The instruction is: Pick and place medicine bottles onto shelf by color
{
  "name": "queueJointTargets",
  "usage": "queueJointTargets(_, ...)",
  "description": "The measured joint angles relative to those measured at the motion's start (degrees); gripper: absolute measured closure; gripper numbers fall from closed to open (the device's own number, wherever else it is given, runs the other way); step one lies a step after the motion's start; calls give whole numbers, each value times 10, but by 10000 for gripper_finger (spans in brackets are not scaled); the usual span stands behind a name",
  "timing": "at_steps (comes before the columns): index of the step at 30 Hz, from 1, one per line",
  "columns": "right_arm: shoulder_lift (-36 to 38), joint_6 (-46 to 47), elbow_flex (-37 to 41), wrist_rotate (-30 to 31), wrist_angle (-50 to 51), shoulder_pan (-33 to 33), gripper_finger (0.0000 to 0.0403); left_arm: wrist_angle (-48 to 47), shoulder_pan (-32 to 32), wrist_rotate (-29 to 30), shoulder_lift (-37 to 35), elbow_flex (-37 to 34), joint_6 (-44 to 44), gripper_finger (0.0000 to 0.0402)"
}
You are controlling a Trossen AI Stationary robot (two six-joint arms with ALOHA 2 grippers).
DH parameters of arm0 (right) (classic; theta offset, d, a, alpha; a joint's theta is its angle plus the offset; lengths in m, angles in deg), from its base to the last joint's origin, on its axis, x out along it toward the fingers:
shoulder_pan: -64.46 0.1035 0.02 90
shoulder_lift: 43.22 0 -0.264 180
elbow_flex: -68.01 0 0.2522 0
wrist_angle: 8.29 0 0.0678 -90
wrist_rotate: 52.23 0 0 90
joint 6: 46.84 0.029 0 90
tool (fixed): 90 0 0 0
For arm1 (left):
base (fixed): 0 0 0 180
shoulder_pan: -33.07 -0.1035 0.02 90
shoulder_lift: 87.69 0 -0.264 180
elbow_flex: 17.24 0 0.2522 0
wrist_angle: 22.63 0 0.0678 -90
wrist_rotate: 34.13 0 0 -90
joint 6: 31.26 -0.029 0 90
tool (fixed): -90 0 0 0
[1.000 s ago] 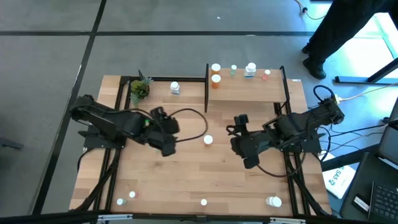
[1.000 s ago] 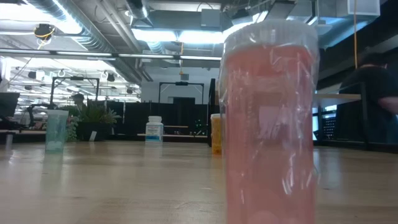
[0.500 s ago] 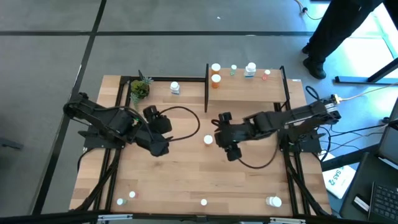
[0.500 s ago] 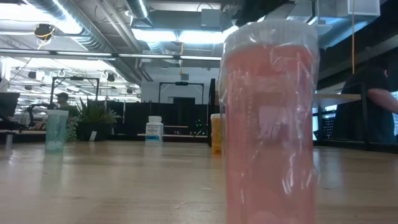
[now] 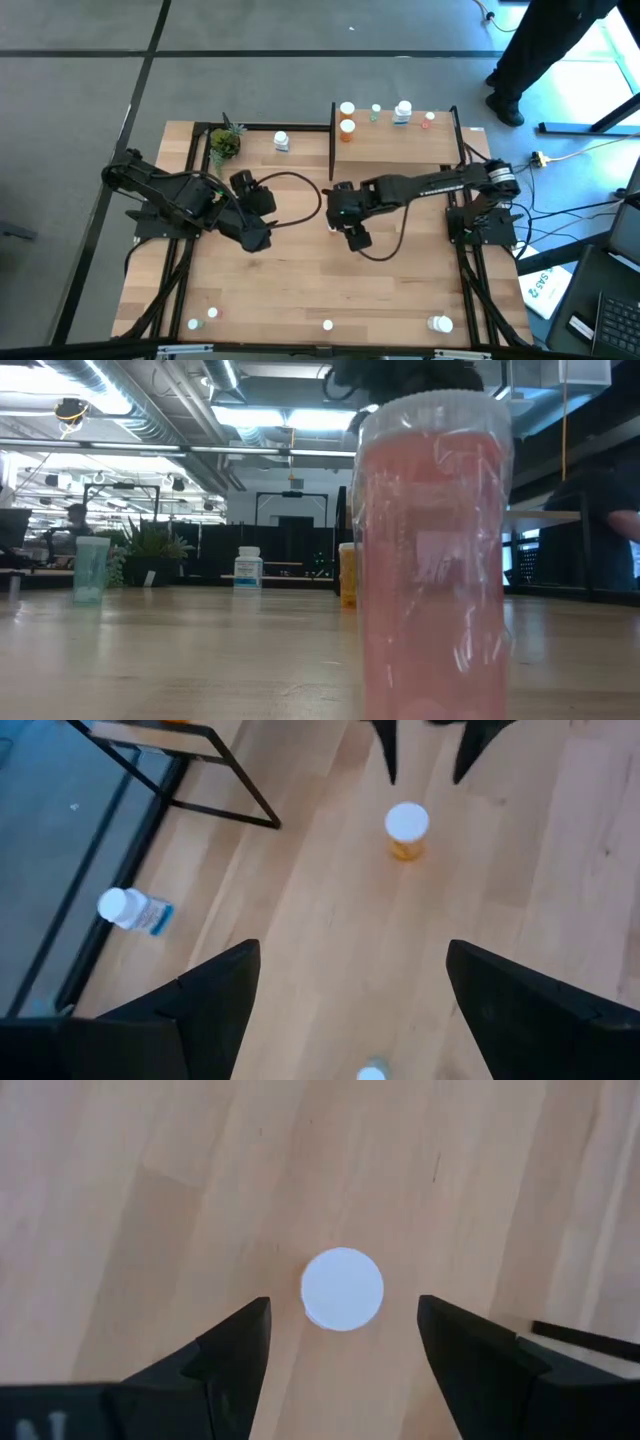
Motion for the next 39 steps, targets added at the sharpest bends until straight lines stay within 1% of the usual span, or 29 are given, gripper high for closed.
queueJointTargets(5,-24,6,0,0,-1,-11,147,-1,0,-7,0,0,-5,86)
queueJointTargets(9,-34,33,0,0,-6,-13,147,-2,0,-8,0,0,-9,86)
queueJointTargets(12,-36,61,0,0,-4,-13,147,-6,0,-7,0,0,-33,86)
queueJointTargets(18,-42,63,0,-1,-2,-12,147,-10,0,-7,0,0,-91,86)
queueJointTargets(39,-44,75,0,0,-4,-12,147,-9,0,-7,1,0,-92,86)
